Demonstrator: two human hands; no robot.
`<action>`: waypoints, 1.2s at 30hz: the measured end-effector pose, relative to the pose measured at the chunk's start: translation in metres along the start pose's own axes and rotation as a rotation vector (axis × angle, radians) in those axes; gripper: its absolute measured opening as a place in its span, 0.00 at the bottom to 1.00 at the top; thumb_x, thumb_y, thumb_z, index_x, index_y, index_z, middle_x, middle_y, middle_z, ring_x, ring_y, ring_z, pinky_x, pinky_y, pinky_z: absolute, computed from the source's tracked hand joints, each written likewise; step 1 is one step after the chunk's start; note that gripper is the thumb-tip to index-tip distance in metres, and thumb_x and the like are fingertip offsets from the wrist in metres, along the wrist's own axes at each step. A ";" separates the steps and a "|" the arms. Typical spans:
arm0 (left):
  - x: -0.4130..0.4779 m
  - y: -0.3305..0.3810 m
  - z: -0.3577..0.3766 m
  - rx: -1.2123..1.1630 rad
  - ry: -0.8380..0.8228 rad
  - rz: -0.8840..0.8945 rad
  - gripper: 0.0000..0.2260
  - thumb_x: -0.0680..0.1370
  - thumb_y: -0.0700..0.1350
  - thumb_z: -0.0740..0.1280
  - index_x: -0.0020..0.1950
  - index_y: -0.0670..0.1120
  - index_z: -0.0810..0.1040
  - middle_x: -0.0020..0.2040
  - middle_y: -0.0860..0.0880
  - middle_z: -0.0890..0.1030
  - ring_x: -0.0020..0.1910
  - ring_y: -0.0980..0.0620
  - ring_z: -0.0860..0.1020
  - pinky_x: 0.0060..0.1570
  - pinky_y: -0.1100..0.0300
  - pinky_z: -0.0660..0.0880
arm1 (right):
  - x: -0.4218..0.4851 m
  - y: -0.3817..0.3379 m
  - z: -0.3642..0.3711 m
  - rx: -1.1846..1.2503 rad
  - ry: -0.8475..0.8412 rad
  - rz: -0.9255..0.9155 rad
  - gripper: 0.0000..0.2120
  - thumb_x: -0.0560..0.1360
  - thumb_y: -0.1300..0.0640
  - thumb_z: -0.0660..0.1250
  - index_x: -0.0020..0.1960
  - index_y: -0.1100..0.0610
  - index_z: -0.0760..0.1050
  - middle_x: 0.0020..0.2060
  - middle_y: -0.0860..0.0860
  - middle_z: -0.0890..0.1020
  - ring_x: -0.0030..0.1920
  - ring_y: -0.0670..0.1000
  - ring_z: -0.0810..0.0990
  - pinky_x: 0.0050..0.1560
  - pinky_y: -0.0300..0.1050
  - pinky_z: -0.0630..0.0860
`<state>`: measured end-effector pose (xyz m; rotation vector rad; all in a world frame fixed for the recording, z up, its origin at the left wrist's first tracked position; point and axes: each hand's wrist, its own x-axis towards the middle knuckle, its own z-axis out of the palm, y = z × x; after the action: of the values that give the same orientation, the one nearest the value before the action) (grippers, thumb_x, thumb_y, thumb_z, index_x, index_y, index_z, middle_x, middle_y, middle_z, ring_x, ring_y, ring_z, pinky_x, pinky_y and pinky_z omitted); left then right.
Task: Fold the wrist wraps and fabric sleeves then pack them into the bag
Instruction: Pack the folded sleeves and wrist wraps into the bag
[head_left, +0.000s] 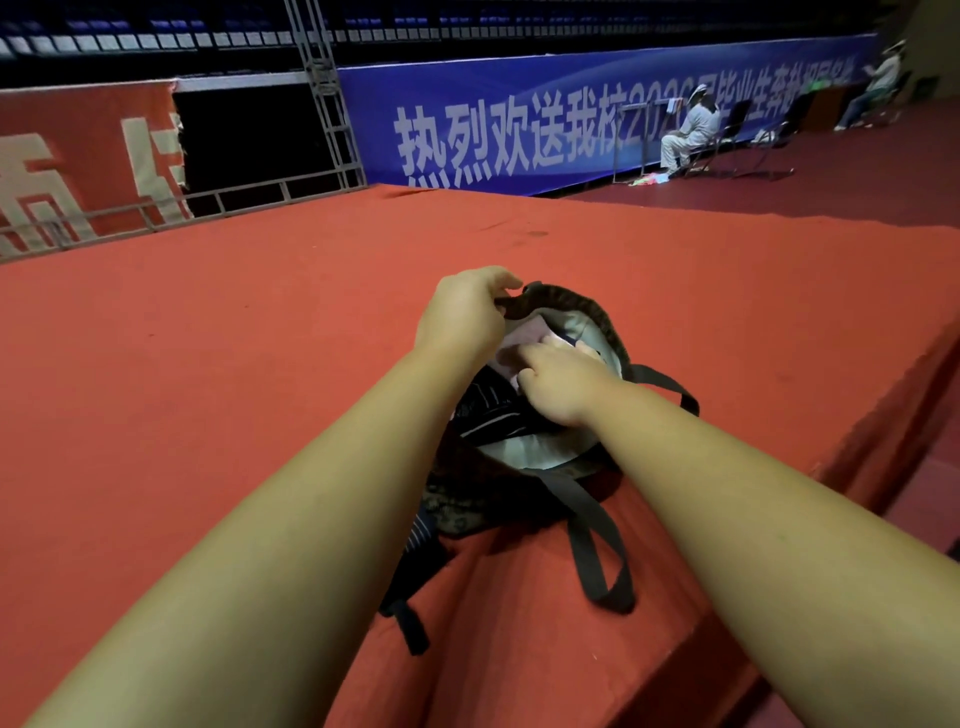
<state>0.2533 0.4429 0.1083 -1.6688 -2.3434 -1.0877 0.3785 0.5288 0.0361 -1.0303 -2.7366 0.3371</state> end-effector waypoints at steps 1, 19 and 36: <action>-0.003 0.001 -0.005 0.052 -0.046 -0.007 0.24 0.73 0.47 0.64 0.68 0.54 0.84 0.62 0.49 0.86 0.59 0.47 0.83 0.63 0.50 0.80 | -0.002 -0.001 0.000 0.030 0.012 0.006 0.22 0.80 0.47 0.52 0.68 0.43 0.76 0.70 0.52 0.74 0.72 0.58 0.70 0.71 0.61 0.64; -0.112 -0.050 -0.085 0.245 -0.185 -0.197 0.22 0.81 0.43 0.66 0.76 0.46 0.75 0.69 0.43 0.82 0.67 0.41 0.79 0.64 0.49 0.78 | -0.100 -0.083 -0.007 0.413 0.379 -0.006 0.15 0.81 0.61 0.60 0.57 0.51 0.84 0.59 0.50 0.80 0.62 0.53 0.78 0.62 0.47 0.74; -0.297 -0.139 -0.116 -0.012 -0.107 -0.662 0.12 0.79 0.41 0.66 0.36 0.42 0.75 0.41 0.37 0.85 0.43 0.37 0.83 0.39 0.52 0.75 | -0.176 -0.194 0.065 0.568 0.199 0.176 0.09 0.80 0.53 0.66 0.57 0.52 0.82 0.60 0.54 0.78 0.60 0.57 0.80 0.62 0.47 0.73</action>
<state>0.2187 0.1161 -0.0034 -0.9704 -3.0634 -1.0973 0.3707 0.2598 0.0099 -1.0638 -2.1763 0.9189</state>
